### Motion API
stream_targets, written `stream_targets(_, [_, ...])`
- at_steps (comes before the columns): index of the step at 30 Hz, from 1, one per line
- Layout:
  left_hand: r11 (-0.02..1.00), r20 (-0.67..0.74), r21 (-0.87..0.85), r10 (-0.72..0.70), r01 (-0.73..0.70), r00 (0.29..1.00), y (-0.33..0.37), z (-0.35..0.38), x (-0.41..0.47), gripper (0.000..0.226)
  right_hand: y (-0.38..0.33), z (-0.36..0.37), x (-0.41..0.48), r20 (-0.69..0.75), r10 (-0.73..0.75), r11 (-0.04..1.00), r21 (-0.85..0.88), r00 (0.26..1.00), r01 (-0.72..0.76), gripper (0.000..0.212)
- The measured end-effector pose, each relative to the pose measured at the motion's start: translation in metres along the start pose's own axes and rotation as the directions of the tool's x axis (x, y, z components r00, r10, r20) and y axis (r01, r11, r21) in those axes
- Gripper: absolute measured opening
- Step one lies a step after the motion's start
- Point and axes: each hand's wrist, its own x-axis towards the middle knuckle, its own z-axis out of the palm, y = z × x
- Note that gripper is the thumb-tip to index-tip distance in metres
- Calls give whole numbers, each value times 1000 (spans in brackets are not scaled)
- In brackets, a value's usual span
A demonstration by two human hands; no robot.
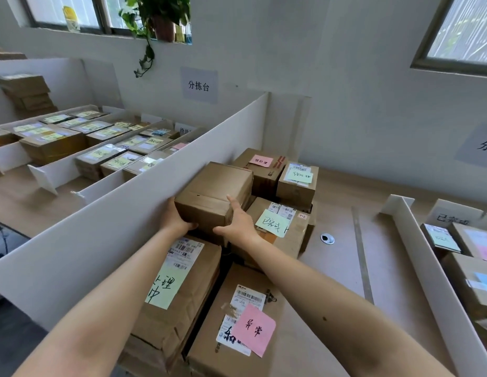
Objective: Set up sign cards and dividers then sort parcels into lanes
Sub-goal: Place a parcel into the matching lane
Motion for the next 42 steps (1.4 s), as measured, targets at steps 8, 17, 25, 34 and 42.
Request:
stream_targets(8, [995,-22,-82,48,-49,999,17,-9,-5,94,-3,-9,1,27,2,994,113,1000,-5,96])
stream_targets(17, [934,-111,-77,340,-349,934,59,-13,-24,73,-10,-50,1,-148,-46,939,332,988,93,87])
stream_targets(25, [805,-171,-90,568,-587,805,99,-10,-28,80,-15,-91,-7,-284,-108,847,475,953,237,82])
stream_targets(34, [735,-161,-23,666,-678,728,143,-7,-45,80,-4,-113,-15,-279,-36,673,703,960,230,77])
stream_targets(42, [704,-178,65,706,-707,686,153,9,-61,81,1,-130,-21,-270,-12,722,664,963,195,68])
